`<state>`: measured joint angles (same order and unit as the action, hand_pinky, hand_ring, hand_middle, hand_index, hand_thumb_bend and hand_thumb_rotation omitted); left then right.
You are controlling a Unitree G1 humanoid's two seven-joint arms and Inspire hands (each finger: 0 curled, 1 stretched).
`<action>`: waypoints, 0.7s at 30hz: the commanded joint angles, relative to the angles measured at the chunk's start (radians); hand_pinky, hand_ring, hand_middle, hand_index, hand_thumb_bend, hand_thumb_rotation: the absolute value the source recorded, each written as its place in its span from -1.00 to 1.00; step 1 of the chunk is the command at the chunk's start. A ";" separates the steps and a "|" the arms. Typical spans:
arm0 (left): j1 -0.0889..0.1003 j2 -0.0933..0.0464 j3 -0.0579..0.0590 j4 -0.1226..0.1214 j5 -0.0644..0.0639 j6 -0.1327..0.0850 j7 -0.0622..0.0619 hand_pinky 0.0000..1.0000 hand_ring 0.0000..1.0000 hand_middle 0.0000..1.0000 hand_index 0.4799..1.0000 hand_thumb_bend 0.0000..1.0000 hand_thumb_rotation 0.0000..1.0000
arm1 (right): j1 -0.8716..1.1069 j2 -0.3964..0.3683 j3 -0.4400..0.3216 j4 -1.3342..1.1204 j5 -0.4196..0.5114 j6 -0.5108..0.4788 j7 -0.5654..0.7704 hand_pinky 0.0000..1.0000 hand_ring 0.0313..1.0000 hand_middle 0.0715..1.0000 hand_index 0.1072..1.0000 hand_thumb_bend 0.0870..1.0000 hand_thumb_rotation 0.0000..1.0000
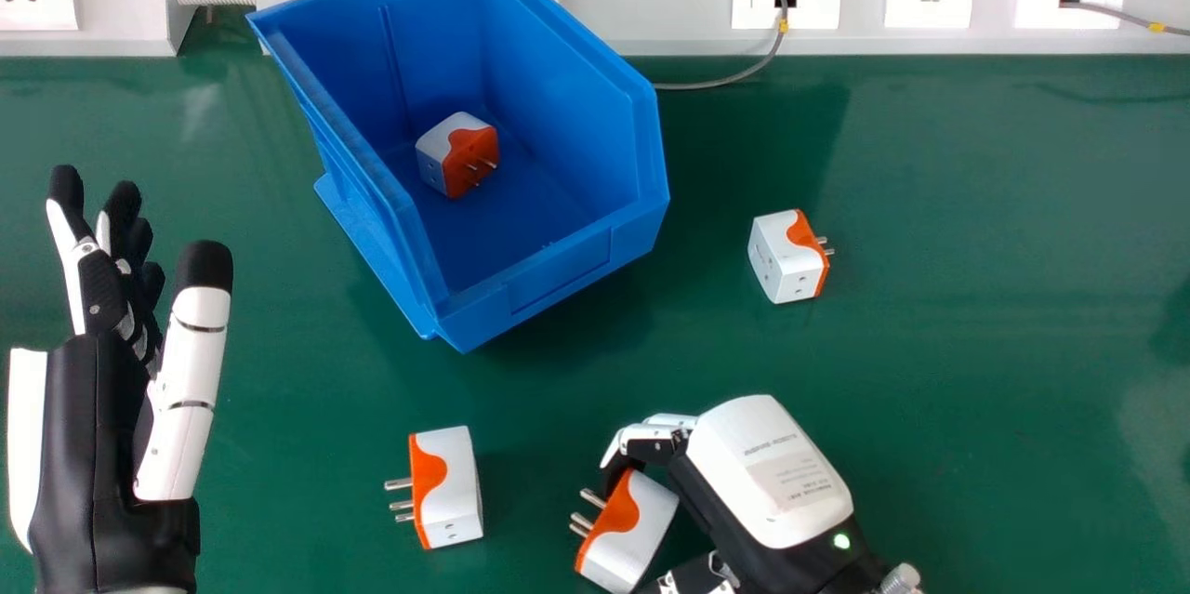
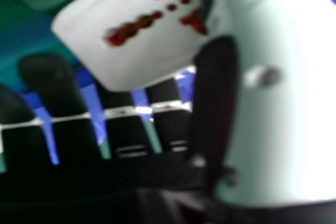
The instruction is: Pick all objects and put in blue box
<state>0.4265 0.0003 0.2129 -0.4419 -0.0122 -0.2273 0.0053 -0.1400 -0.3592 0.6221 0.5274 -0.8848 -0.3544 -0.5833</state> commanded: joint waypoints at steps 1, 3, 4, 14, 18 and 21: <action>-0.002 0.006 0.001 -0.013 -0.013 -0.014 -0.003 1.00 1.00 0.98 1.00 0.25 0.62 | 0.029 -0.027 -0.013 0.030 -0.011 0.064 0.050 -0.79 -0.75 -0.63 -0.16 -0.10 -0.73; -0.001 0.006 0.001 -0.013 -0.009 -0.014 -0.002 1.00 1.00 0.99 1.00 0.25 0.62 | 0.031 -0.026 -0.016 0.028 -0.004 0.061 0.045 -0.81 -0.77 -0.66 -0.16 -0.10 -0.73; -0.001 0.006 0.001 -0.012 -0.007 -0.014 -0.001 1.00 1.00 0.99 1.00 0.25 0.62 | 0.031 -0.026 -0.017 0.027 -0.003 0.060 0.044 -0.82 -0.79 -0.69 -0.17 -0.11 -0.72; 0.005 0.004 -0.001 -0.019 -0.008 -0.009 0.000 1.00 1.00 0.99 1.00 0.23 0.63 | 0.048 -0.047 -0.049 -0.050 0.026 0.014 0.074 -0.90 -0.88 -0.83 -0.18 -0.13 -0.71; 0.007 0.003 -0.001 -0.023 -0.012 -0.004 0.000 1.00 1.00 0.99 1.00 0.21 0.63 | 0.079 -0.072 -0.092 -0.163 0.051 0.004 0.117 -0.92 -0.90 -0.86 -0.19 -0.13 -0.71; 0.010 0.003 -0.002 -0.024 -0.014 -0.005 -0.001 1.00 1.00 0.99 1.00 0.21 0.63 | 0.105 -0.096 -0.132 -0.252 0.054 -0.009 0.125 -0.92 -0.90 -0.87 -0.19 -0.13 -0.71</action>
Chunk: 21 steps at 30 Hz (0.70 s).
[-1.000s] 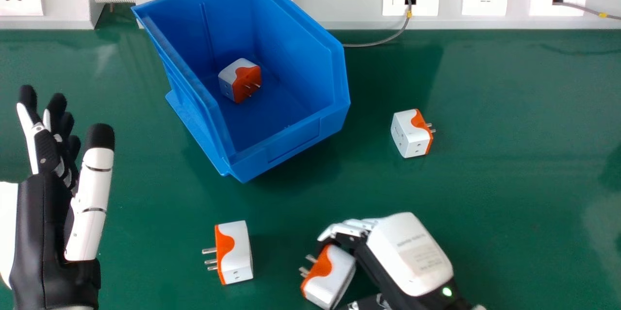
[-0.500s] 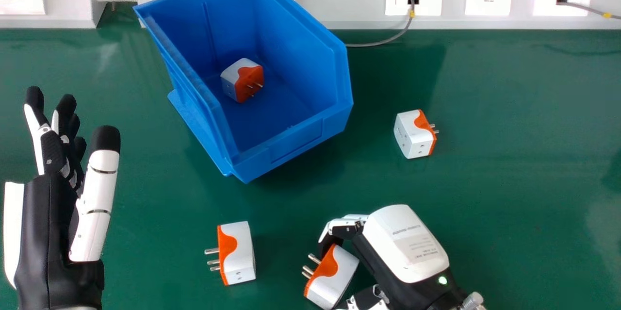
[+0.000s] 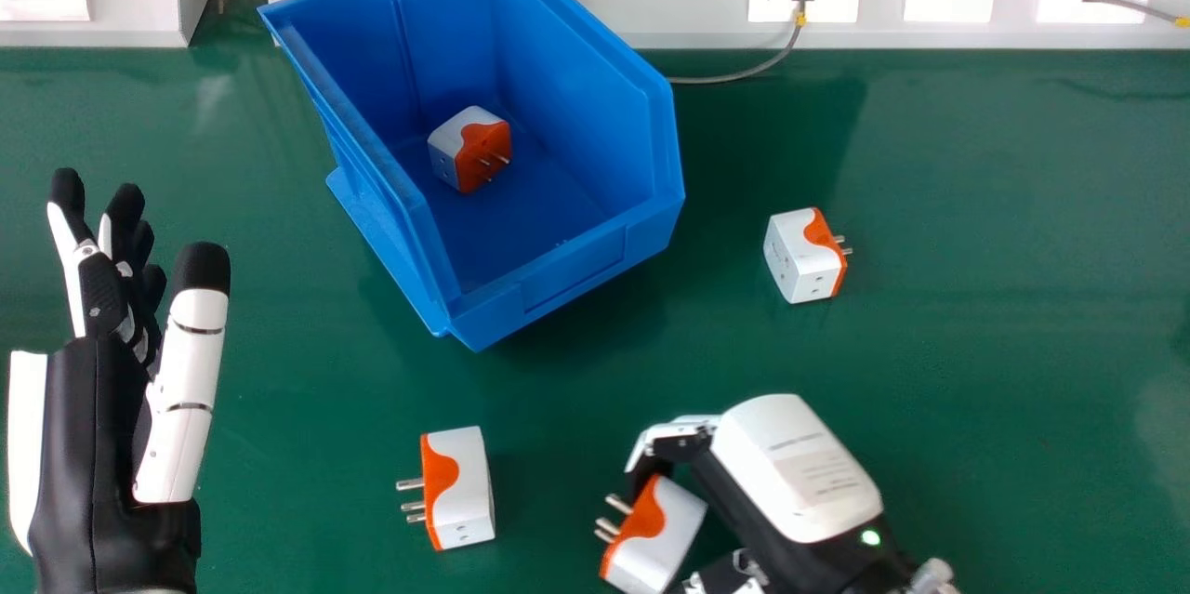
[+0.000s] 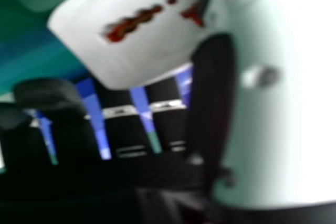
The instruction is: Pick all objects and put in blue box
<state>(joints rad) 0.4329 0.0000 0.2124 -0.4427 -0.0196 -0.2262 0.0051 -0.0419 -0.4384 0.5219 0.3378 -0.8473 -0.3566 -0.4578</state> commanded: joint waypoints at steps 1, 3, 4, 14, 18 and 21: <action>0.003 0.004 -0.001 -0.022 -0.008 -0.008 -0.001 1.00 1.00 0.99 1.00 0.21 0.63 | 0.013 -0.023 -0.045 -0.086 0.018 -0.015 -0.004 -0.92 -0.90 -0.87 -0.19 -0.13 -0.71; 0.004 0.003 -0.001 -0.022 -0.008 -0.009 -0.001 1.00 1.00 1.00 1.00 0.21 0.63 | 0.025 -0.035 -0.072 -0.134 0.022 -0.021 0.002 -0.92 -0.90 -0.88 -0.19 -0.13 -0.71; 0.003 0.003 -0.001 -0.021 -0.005 -0.009 0.000 1.00 1.00 1.00 1.00 0.20 0.63 | 0.029 -0.040 -0.084 -0.156 0.023 -0.022 0.005 -0.93 -0.91 -0.88 -0.19 -0.13 -0.71; 0.001 0.004 -0.002 -0.022 0.008 -0.008 0.006 1.00 1.00 1.00 1.00 0.20 0.63 | 0.027 -0.054 -0.192 -0.278 0.052 -0.077 0.018 -0.92 -0.91 -0.89 -0.19 -0.13 -0.72; -0.001 0.000 -0.003 -0.021 0.006 -0.006 0.009 1.00 1.00 1.00 1.00 0.20 0.63 | -0.005 -0.029 -0.228 -0.325 0.066 -0.068 0.053 -0.92 -0.90 -0.89 -0.19 -0.13 -0.72; -0.007 -0.001 -0.004 -0.016 0.004 -0.007 0.009 1.00 1.00 1.00 1.00 0.20 0.63 | -0.055 -0.011 -0.244 -0.355 0.079 -0.059 0.091 -0.92 -0.91 -0.89 -0.19 -0.13 -0.71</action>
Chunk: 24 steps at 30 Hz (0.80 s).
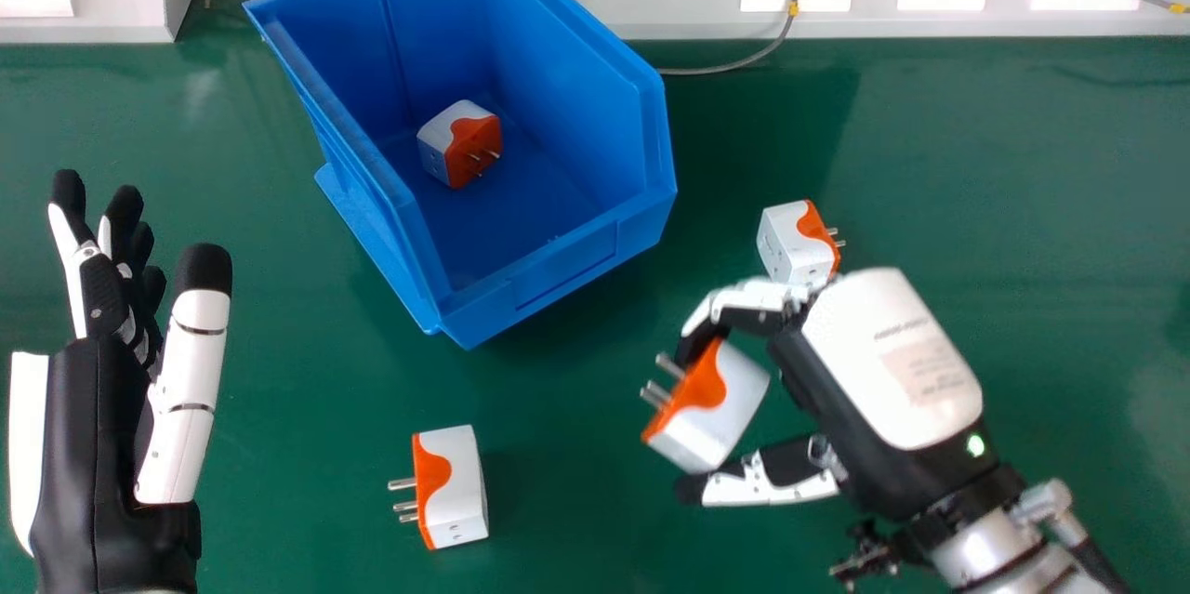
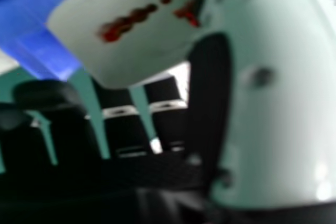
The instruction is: Pick all objects and put in blue box
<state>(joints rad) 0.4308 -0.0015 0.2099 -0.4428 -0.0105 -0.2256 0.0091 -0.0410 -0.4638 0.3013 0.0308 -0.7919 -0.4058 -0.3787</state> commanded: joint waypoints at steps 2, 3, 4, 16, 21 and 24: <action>-0.007 0.002 -0.002 -0.012 -0.009 -0.012 0.001 1.00 1.00 1.00 1.00 0.21 0.63 | -0.106 0.024 -0.027 -0.045 0.029 -0.020 0.023 -0.92 -0.92 -0.90 -0.19 -0.13 -0.71; -0.007 0.002 -0.002 -0.011 -0.013 -0.014 -0.001 1.00 1.00 1.00 1.00 0.21 0.64 | -0.137 0.032 -0.028 -0.032 0.027 -0.028 0.019 -0.92 -0.92 -0.90 -0.19 -0.12 -0.71; -0.008 0.003 -0.002 -0.009 -0.012 -0.015 -0.002 1.00 1.00 1.00 1.00 0.21 0.64 | -0.168 0.040 -0.028 -0.019 0.024 -0.035 0.015 -0.92 -0.92 -0.90 -0.19 -0.12 -0.71; -0.013 0.006 -0.003 -0.003 -0.026 -0.018 -0.011 1.00 1.00 0.99 1.00 0.24 0.64 | -0.575 0.177 0.046 0.276 -0.058 -0.021 -0.011 -0.93 -0.93 -0.92 -0.19 -0.12 -0.71; -0.010 0.012 -0.003 -0.006 -0.038 -0.017 -0.022 1.00 1.00 0.99 1.00 0.24 0.63 | -0.789 0.257 0.091 0.503 -0.097 0.017 -0.055 -0.91 -0.91 -0.90 -0.19 -0.12 -0.72; -0.007 0.012 -0.002 -0.010 -0.025 -0.017 -0.018 1.00 1.00 0.99 1.00 0.24 0.63 | -0.886 0.305 0.108 0.626 -0.089 0.031 -0.079 -0.91 -0.90 -0.89 -0.19 -0.12 -0.71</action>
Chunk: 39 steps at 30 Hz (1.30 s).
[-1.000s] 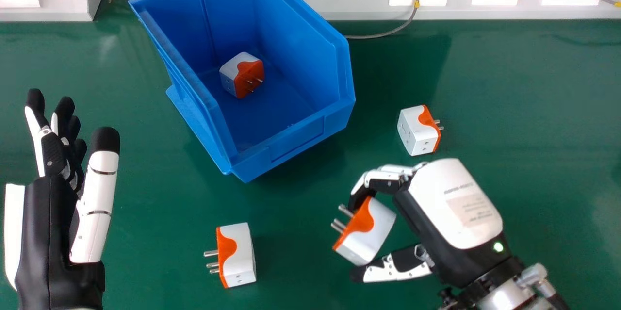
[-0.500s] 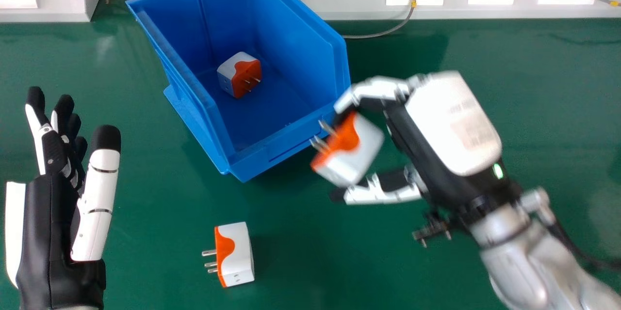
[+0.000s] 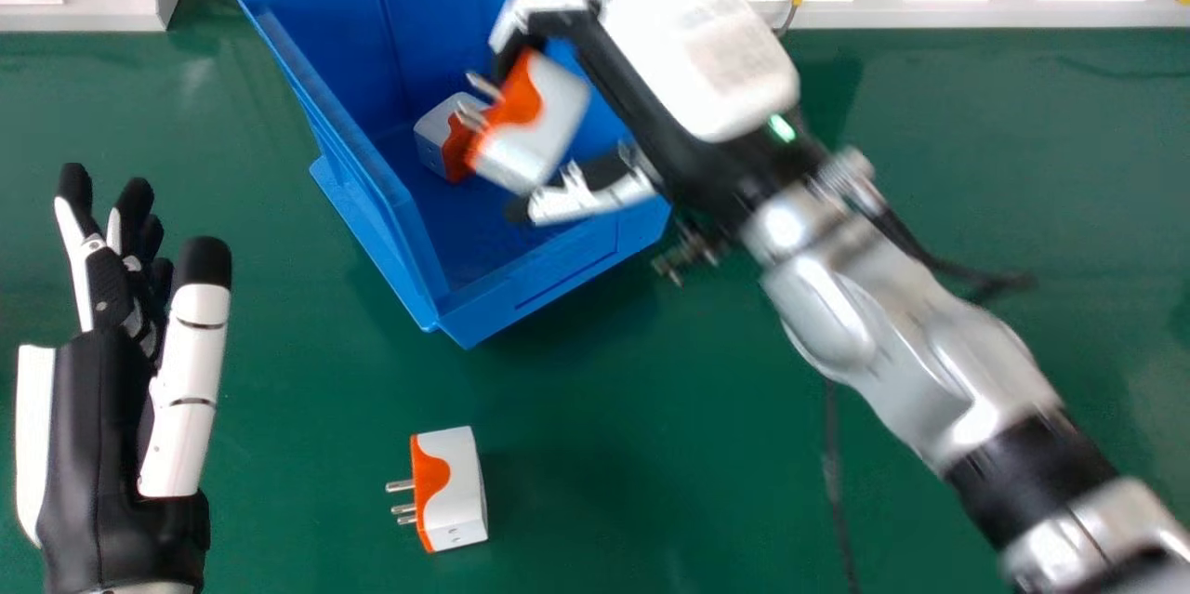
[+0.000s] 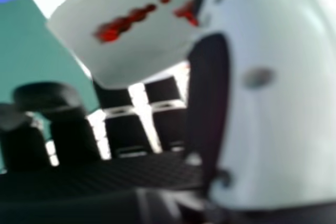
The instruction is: Pick all objects and put in blue box
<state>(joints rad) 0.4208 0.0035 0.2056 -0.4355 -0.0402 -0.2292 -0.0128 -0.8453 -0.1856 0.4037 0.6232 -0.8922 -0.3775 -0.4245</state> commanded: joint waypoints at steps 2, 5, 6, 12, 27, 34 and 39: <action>0.007 0.008 0.004 -0.020 0.008 -0.013 0.004 1.00 1.00 0.99 1.00 0.25 0.62 | -0.154 0.069 0.013 0.128 0.022 0.023 -0.037 -0.91 -0.90 -0.89 -0.19 -0.12 -0.71; 0.014 0.005 0.005 -0.027 -0.004 -0.009 0.004 1.00 1.00 0.99 1.00 0.24 0.63 | -0.255 0.118 0.035 0.267 0.020 0.056 -0.054 -0.92 -0.91 -0.89 -0.19 -0.12 -0.72; 0.016 0.004 0.005 -0.029 -0.006 -0.009 0.004 1.00 1.00 0.99 1.00 0.24 0.63 | -0.286 0.133 0.045 0.313 0.019 0.065 -0.062 -0.92 -0.91 -0.89 -0.19 -0.12 -0.72; 0.033 -0.005 0.001 -0.049 -0.006 0.001 0.010 1.00 1.00 0.98 1.00 0.19 0.62 | -0.439 0.207 0.096 0.542 0.023 0.146 -0.053 -0.82 -0.76 -0.68 -0.18 -0.11 -0.73; 0.062 -0.019 -0.004 -0.065 -0.003 -0.015 0.018 1.00 1.00 1.00 1.00 0.14 0.60 | -0.491 0.262 0.176 0.661 0.030 0.293 0.050 -0.73 -0.64 -0.53 -0.18 -0.10 -0.74; 0.074 -0.020 -0.004 -0.059 0.010 -0.030 0.021 1.00 1.00 1.00 1.00 0.12 0.63 | -0.466 0.250 0.213 0.657 0.017 0.320 0.051 -0.70 -0.56 -0.40 -0.15 -0.09 -0.83; 0.074 -0.019 -0.008 -0.062 0.020 -0.031 0.025 1.00 1.00 1.00 1.00 0.10 0.65 | -0.426 0.244 0.216 0.651 0.030 0.307 -0.044 -0.70 -0.49 -0.31 -0.11 -0.09 -0.89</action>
<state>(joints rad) 0.4888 -0.0153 0.2001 -0.4755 -0.0273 -0.2310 0.0087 -1.2701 0.0664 0.6240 1.2931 -0.8738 -0.0737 -0.4281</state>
